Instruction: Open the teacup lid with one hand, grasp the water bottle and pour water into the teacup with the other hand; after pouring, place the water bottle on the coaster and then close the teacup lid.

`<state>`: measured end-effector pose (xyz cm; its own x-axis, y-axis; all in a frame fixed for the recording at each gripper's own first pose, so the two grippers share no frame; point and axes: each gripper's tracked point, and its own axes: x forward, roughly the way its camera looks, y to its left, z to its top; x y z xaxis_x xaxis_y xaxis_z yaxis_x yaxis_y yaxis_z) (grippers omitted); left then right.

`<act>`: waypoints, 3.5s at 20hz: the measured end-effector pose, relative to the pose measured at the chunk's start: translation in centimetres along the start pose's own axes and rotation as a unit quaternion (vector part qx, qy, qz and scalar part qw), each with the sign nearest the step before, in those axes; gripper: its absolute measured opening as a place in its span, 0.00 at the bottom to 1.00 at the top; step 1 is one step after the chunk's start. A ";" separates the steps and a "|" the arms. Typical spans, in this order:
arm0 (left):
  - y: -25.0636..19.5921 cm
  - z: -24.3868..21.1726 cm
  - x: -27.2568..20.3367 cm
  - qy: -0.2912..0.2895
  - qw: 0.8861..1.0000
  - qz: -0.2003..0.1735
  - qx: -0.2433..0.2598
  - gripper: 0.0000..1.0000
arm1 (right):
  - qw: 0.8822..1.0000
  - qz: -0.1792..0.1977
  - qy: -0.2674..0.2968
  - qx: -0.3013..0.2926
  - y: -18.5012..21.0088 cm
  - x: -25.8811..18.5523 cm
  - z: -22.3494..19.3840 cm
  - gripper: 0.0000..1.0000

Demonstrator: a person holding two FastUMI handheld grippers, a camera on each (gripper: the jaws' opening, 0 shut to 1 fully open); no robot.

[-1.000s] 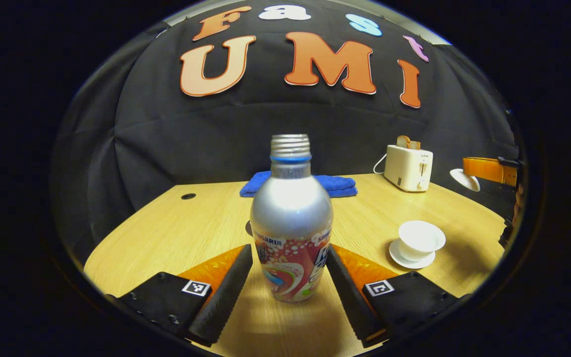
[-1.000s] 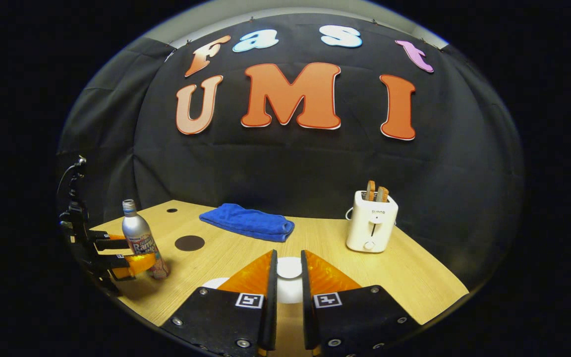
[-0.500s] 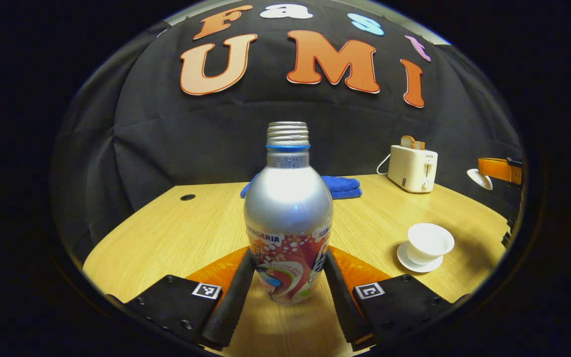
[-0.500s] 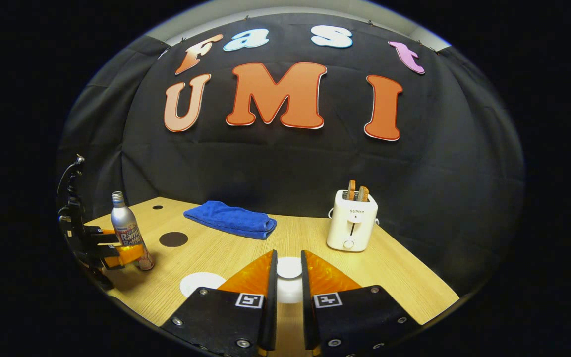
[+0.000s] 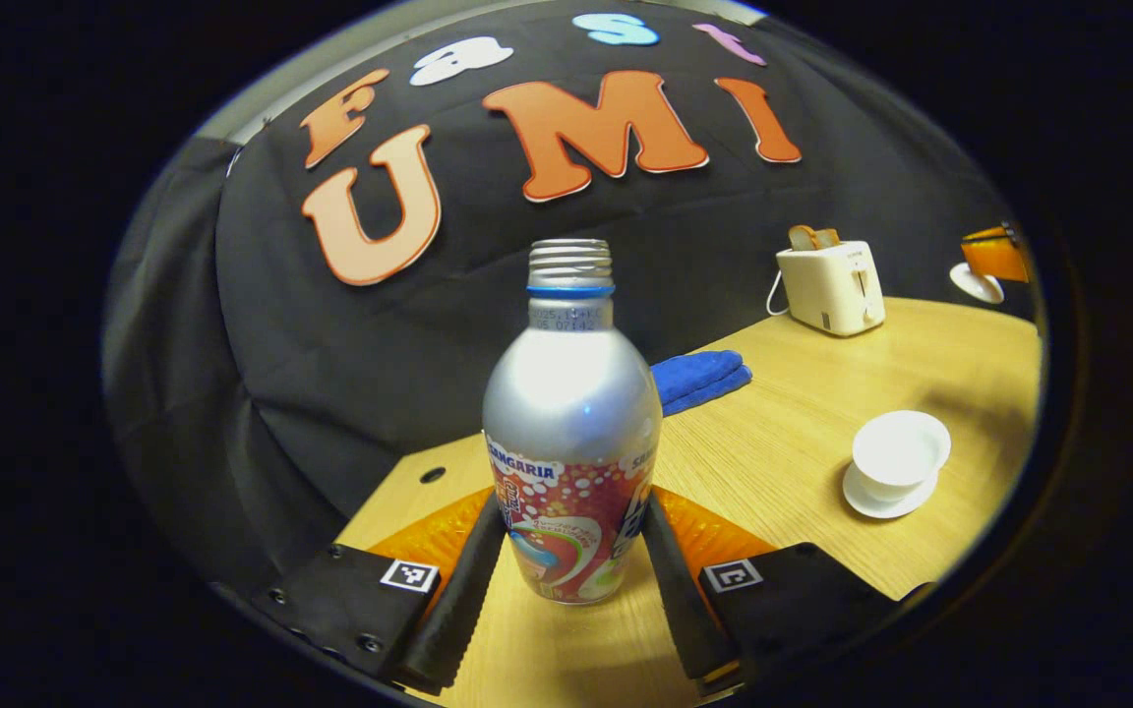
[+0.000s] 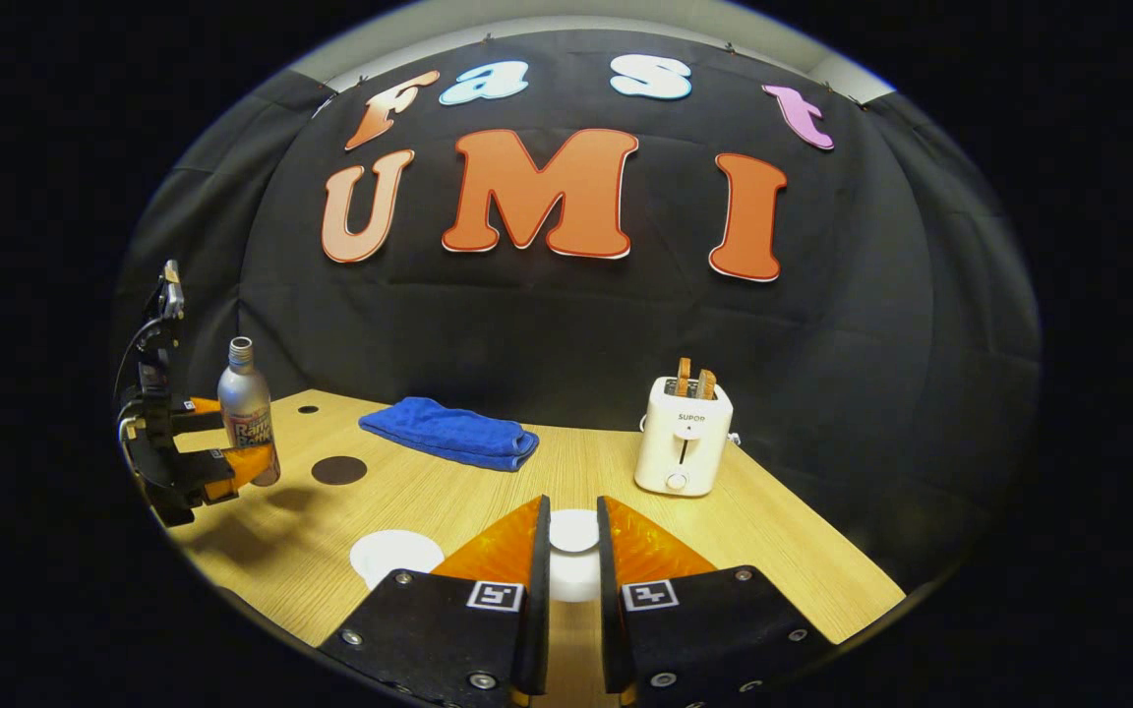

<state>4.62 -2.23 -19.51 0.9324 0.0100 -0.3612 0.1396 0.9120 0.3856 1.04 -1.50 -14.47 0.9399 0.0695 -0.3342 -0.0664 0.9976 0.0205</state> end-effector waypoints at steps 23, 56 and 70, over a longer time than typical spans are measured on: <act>-4.4 2.1 0.7 -0.040 0.924 0.049 0.376 0.83 | 1.000 -0.012 -0.015 0.010 -3.1 -3.5 -1.1 0.22; -7.4 8.6 1.1 -0.116 0.766 0.094 0.626 0.85 | 0.999 -0.031 -0.006 0.018 -6.9 -5.1 -2.7 0.22; -5.9 10.9 1.4 -0.129 0.729 0.120 0.662 0.83 | 0.999 -0.031 -0.003 0.012 -7.0 -5.0 -2.7 0.22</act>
<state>8.75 -12.06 -13.04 0.9907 -0.1291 -0.0424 0.0018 -0.2997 0.9540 -4.13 -8.80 -15.49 0.9442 0.0080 -0.3293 -0.0002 0.9997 0.0237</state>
